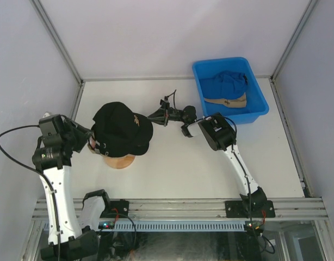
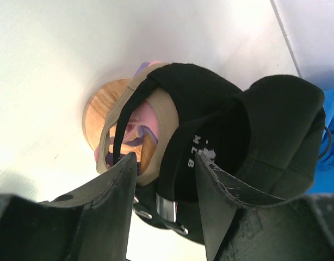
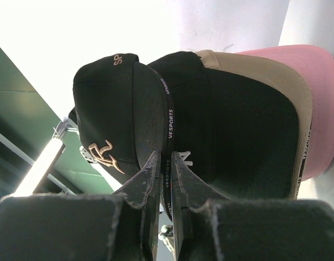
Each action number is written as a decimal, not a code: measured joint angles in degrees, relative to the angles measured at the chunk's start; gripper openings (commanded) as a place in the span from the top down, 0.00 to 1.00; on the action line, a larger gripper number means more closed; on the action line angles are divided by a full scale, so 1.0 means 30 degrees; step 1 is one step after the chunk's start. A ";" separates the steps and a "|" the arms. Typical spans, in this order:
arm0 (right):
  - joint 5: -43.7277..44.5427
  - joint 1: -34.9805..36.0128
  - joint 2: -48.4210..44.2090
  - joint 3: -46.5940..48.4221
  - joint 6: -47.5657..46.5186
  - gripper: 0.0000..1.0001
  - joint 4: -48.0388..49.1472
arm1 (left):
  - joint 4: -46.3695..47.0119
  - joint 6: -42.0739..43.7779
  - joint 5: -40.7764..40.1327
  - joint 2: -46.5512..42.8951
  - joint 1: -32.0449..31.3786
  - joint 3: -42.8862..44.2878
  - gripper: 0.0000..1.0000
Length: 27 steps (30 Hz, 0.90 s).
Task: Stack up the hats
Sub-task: Stack the hat on the hat.
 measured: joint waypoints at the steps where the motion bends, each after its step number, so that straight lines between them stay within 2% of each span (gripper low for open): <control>1: -0.0022 0.0022 0.0044 0.0066 0.0007 0.91 -0.0007 | 0.0044 0.0000 0.0000 0.0138 0.0022 -0.0015 0.50; 16: -0.0248 0.0080 0.0561 0.0517 0.0015 0.91 -0.0015 | 0.1508 0.0401 0.0321 0.1435 0.0124 -0.0656 0.55; 20: -0.0335 0.0080 0.0583 0.0729 0.0007 0.91 -0.0036 | 0.1814 0.0481 0.0532 0.1632 0.0124 -0.0663 0.59; 27: -0.0452 0.0095 0.0583 0.0794 0.0015 0.91 -0.0066 | 0.2244 0.0481 0.0845 0.1923 0.0124 -0.0801 0.74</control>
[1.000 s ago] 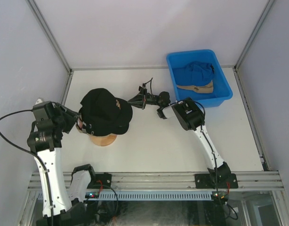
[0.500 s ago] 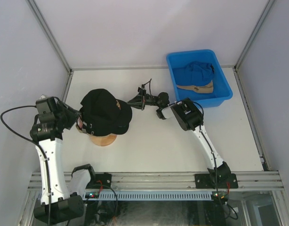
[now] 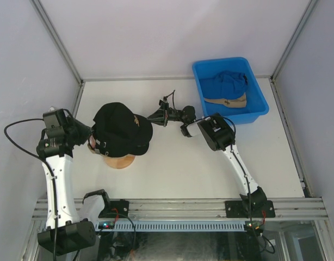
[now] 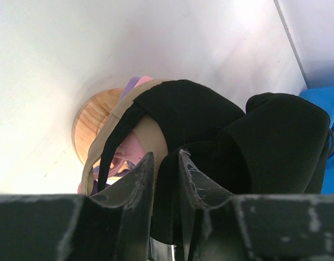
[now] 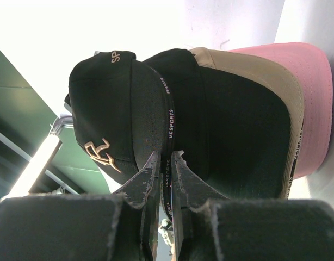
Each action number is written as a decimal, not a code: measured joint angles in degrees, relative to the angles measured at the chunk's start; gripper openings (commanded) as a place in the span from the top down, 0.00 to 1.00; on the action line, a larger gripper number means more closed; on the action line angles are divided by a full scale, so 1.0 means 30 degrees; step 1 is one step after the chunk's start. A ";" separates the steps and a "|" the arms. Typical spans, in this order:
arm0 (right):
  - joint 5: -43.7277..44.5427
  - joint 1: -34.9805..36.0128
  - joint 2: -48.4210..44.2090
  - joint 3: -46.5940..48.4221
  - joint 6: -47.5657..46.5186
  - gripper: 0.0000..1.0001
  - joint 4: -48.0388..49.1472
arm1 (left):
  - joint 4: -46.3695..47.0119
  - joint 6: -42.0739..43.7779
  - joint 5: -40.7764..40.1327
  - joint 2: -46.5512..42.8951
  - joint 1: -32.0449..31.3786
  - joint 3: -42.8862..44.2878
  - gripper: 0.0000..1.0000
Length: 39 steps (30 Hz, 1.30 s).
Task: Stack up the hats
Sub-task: Stack the hat on the hat.
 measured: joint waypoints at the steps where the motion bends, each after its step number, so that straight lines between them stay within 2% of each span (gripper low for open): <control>1: -0.0007 0.0000 0.0000 0.0000 0.0000 0.91 -0.0015 | 0.0109 0.0000 0.0015 0.0036 0.0000 -0.0102 0.76; 4: -0.0022 0.0007 0.0007 0.0000 0.0000 0.91 -0.0029 | 0.0372 -0.0007 0.0073 0.0117 0.0000 -0.0204 0.82; 9: -0.0080 0.0029 0.0007 0.0022 -0.0007 0.91 -0.0087 | 0.0503 0.0007 0.0197 0.0131 0.0000 -0.0204 0.99; 39: -0.0459 0.0240 0.0022 -0.0481 -0.0007 0.92 -0.0117 | -0.2324 0.0160 -0.3053 -0.2149 -0.0022 0.0444 1.00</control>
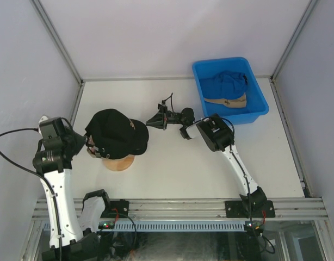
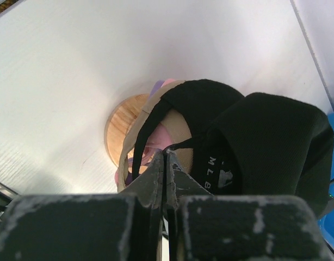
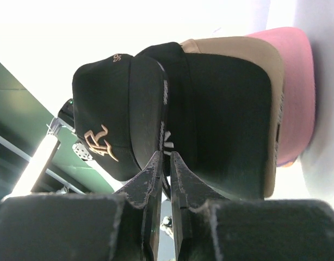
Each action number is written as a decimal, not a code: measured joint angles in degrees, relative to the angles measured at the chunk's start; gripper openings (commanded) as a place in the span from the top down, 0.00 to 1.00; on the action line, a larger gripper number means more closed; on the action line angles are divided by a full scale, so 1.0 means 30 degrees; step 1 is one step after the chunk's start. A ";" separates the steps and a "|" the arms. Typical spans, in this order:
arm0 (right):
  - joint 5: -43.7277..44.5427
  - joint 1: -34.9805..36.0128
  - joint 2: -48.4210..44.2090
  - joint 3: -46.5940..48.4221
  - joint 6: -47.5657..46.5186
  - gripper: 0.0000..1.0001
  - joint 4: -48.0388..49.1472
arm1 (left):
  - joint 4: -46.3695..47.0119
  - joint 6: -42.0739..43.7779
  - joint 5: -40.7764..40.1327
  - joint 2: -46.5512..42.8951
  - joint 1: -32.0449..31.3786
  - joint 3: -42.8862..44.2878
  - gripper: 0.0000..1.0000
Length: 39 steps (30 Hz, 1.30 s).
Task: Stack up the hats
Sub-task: Stack the hat on the hat.
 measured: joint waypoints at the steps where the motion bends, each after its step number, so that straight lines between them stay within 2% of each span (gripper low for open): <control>1: -0.0022 -0.0036 0.0015 -0.0102 0.0000 0.92 -0.0029 | -0.0124 0.0015 -0.0102 -0.0138 0.0000 -0.0022 1.00; 10: -0.0313 -0.0175 0.0029 -0.0685 0.0000 0.91 -0.0823 | -0.0568 0.0138 -0.0488 -0.0663 -0.0058 -0.0648 1.00; 18: -0.0255 -0.0233 0.0022 -0.0568 0.0000 0.77 -0.0845 | -0.0517 0.0124 -0.0488 -0.0663 -0.0299 -0.0845 1.00; 22: -0.0240 -0.0138 0.0022 -0.0095 -0.0007 0.74 -0.0933 | -0.0510 0.0124 -0.0539 -0.0590 -0.0546 -0.0889 1.00; 36: -0.0350 0.1049 -0.0117 0.1923 -0.0015 0.72 -0.2936 | -0.0510 0.0124 -0.0627 -0.0270 -0.0911 -0.0889 1.00; 39: -0.0372 0.1406 -0.0117 0.2361 -0.0015 0.78 -0.3264 | -0.0510 0.0124 -0.0627 -0.0175 -0.0947 -0.0889 1.00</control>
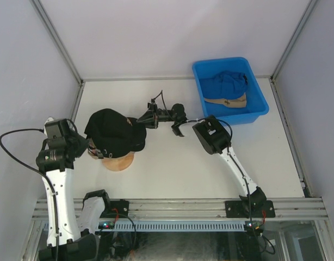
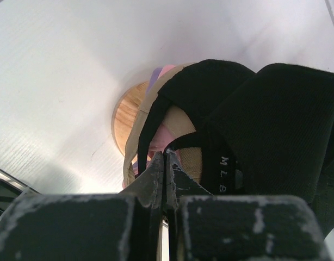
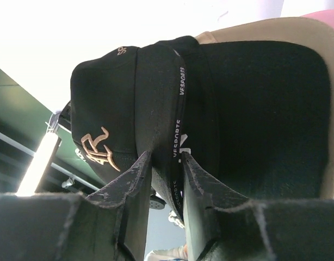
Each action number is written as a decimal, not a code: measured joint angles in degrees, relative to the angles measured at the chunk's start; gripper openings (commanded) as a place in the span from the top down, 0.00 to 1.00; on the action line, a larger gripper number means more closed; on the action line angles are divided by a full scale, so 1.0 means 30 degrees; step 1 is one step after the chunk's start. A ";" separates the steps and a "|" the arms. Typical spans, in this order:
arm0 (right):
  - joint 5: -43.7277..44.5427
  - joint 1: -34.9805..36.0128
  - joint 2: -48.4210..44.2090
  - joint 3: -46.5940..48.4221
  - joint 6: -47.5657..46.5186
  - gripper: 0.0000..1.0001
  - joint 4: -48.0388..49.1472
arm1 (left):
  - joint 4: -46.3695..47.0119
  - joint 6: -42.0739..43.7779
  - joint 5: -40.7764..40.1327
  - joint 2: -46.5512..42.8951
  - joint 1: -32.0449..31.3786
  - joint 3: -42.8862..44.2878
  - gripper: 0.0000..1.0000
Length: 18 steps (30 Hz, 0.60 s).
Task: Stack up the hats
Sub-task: Stack the hat on the hat.
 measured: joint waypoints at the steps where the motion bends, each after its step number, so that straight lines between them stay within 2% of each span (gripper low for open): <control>1: -0.0007 0.0102 0.0000 0.0117 0.0000 0.83 -0.0080 | 0.0000 0.0007 0.0000 0.0029 -0.0007 0.0000 1.00; 6: 0.0255 0.0138 0.0000 0.0277 0.0058 1.00 -0.0044 | -0.0007 0.0007 0.0000 0.0095 -0.0044 0.0000 1.00; 18: 0.0780 -0.0058 -0.0102 -0.1297 0.0058 1.00 0.0372 | -0.0015 0.0000 0.0000 -0.0226 -0.0131 0.0000 1.00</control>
